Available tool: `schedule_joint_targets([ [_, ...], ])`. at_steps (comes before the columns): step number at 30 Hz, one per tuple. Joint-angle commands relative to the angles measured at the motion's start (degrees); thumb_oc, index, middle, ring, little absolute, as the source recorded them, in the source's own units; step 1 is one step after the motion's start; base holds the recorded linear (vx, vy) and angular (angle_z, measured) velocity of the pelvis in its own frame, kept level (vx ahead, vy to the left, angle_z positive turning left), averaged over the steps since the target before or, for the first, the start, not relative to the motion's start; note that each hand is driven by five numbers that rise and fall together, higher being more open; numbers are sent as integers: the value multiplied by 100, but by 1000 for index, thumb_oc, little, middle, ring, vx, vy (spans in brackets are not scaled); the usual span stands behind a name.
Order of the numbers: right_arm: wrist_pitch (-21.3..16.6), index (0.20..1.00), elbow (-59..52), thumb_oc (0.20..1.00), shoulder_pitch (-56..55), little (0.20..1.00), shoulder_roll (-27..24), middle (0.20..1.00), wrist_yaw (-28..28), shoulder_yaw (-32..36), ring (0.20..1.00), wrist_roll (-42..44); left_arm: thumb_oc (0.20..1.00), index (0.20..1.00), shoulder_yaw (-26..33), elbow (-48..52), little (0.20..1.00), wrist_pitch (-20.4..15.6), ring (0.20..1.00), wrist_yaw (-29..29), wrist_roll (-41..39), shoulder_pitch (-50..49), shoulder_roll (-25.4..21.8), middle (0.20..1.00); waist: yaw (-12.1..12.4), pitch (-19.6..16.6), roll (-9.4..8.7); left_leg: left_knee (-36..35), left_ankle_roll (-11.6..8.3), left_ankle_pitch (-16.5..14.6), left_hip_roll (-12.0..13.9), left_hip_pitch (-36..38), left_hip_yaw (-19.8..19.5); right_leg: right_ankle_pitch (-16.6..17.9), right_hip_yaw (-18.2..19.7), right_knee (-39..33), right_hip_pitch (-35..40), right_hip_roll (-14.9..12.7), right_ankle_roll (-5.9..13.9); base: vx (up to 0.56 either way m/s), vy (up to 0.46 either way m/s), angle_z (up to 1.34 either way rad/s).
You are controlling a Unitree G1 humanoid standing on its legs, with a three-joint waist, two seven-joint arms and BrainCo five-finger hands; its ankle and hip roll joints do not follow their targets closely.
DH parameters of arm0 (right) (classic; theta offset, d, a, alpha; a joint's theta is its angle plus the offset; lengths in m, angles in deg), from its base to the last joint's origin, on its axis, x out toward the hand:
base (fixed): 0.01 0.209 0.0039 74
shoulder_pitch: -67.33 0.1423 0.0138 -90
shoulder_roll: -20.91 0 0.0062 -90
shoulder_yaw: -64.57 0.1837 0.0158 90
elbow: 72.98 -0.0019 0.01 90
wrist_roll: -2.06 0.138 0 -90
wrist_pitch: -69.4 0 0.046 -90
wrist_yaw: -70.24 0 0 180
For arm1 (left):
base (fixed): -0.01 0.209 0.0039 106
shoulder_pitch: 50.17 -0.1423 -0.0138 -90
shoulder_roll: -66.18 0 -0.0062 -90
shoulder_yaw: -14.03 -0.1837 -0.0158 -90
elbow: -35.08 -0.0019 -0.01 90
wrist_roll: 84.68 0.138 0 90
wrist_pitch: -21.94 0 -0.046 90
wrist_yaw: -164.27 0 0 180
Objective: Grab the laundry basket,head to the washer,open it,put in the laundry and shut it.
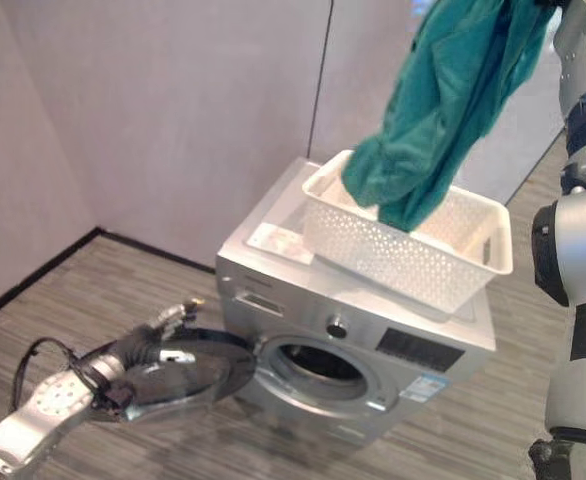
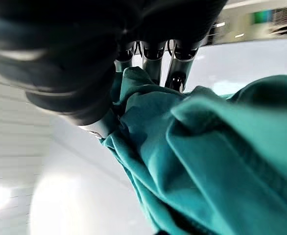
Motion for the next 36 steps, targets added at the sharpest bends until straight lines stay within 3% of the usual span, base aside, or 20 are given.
schedule_joint_targets([
  [1, -628, 200, -57, 200, 1196, 200, -338, 200, 255, -465, 200, 309, 1000, 1000, 88, 510, 1000, -266, 1000, 44, -358, 169, -46, 1000, 173, -196, 105, -1022, 13, 489, 133, 320, -92, 230, -176, -3, 726, -172, 650, -10, -5, 6],
  [6, -846, 200, -137, 200, 1564, 200, -403, 200, 350, -731, 200, 637, 1000, 1000, 293, 1000, 1000, -410, 1000, -15, -493, 408, -195, 1000, 168, -271, -16, -1022, 1, 459, 182, 354, -104, 134, -177, 0, 745, -92, 611, 16, -18, 6],
  [11, -940, 200, -45, 200, 1877, 200, -400, 200, 378, -951, 200, 835, 1000, 1000, 374, 1118, 1000, -523, 1000, -131, -519, 558, 35, 1000, 101, -321, -58, -1022, -16, 436, 257, 410, -37, 26, -120, 0, 741, -44, 572, 6, -15, -3],
  [20, -1056, 200, -274, 200, 1600, 200, -348, 200, 393, -881, 200, 818, 1000, 1000, 225, 1170, 1000, -751, 1000, -262, -542, 1030, 513, 1000, -57, -353, 86, -1022, -44, 401, 352, 562, 179, -150, 83, 0, 731, 2, 502, -6, -5, -11],
  [30, -1205, 200, -391, 200, 1423, 200, -64, 200, 150, -872, 200, 965, 1000, 1000, -916, 1341, 1000, -767, 1000, 87, -1111, 1575, 847, 1000, -291, -259, 275, -1022, -19, 381, 351, 670, 480, -92, 407, -3, 544, -45, 511, -27, 10, -16],
  [32, -1220, 200, -507, 200, 1249, 200, 145, 200, 182, -774, 200, 902, 1000, 1000, -1275, 1199, 1000, -720, 1000, 113, -1617, 1740, 1156, 1000, -374, -234, 328, -1022, 4, 372, 326, 703, 551, -61, 507, -3, 507, -67, 515, -33, 18, -24],
  [36, -1177, 200, -581, 200, 1022, 200, 370, 200, 178, -678, 200, 806, 1000, 1000, -1584, 1167, 1000, -735, 1000, 173, -1840, 1984, 1246, 1000, -405, -219, 376, -1022, 22, 367, 324, 738, 614, -38, 586, -3, 487, -72, 508, -27, 9, -16],
])
